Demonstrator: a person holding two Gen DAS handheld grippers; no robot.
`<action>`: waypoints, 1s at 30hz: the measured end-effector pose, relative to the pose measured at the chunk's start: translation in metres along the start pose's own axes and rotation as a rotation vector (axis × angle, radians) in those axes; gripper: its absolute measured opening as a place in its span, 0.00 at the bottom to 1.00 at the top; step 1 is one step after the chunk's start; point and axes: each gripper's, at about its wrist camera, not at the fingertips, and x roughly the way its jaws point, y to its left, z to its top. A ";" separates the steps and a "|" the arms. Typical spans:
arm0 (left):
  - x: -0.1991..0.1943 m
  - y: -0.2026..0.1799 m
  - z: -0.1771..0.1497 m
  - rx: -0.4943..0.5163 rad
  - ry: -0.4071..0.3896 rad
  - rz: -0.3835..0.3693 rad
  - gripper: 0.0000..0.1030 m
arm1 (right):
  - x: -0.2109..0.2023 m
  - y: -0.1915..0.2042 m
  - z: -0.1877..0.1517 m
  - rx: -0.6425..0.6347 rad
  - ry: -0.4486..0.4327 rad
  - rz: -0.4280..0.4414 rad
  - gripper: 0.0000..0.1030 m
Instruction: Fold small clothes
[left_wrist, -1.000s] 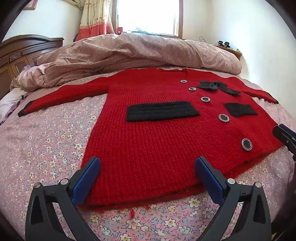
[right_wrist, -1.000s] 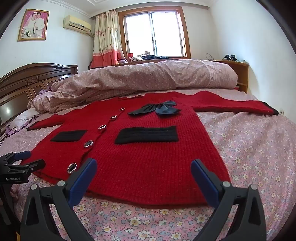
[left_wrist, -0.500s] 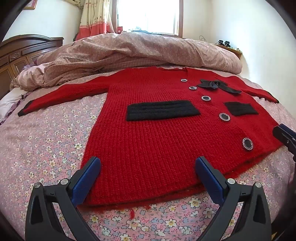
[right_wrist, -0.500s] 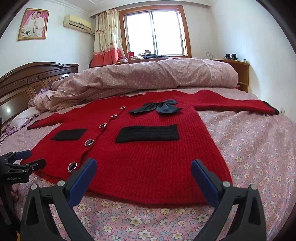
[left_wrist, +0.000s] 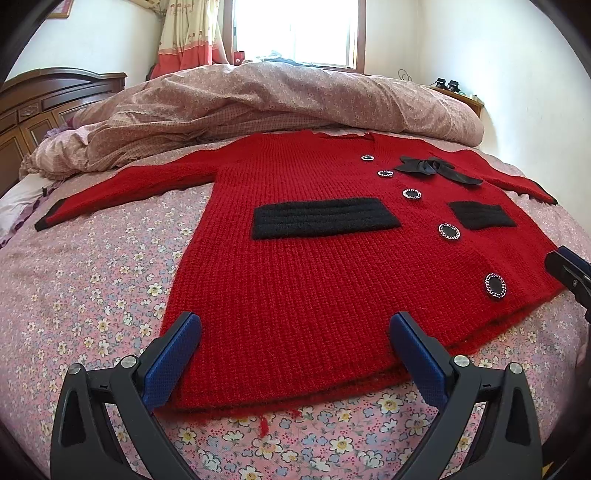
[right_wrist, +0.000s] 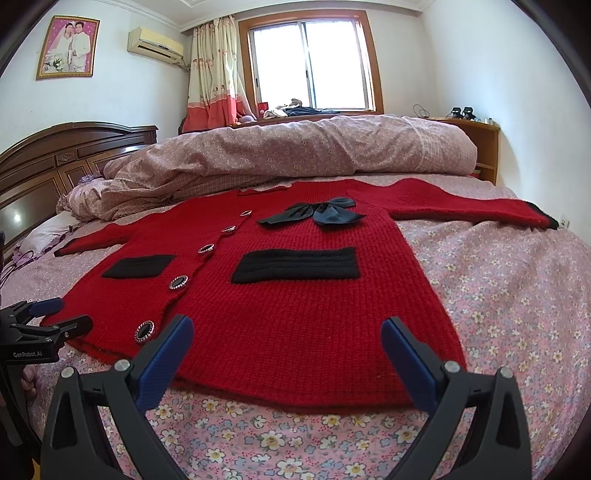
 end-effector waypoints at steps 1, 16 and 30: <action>-0.002 -0.001 -0.002 0.000 0.000 0.000 0.96 | 0.000 0.000 0.000 0.001 -0.001 0.001 1.00; -0.001 -0.002 0.000 0.000 0.004 0.000 0.96 | 0.000 -0.001 0.001 0.002 0.002 0.003 1.00; 0.002 -0.002 0.001 -0.010 0.011 -0.006 0.96 | 0.003 0.000 -0.001 0.003 -0.002 0.006 1.00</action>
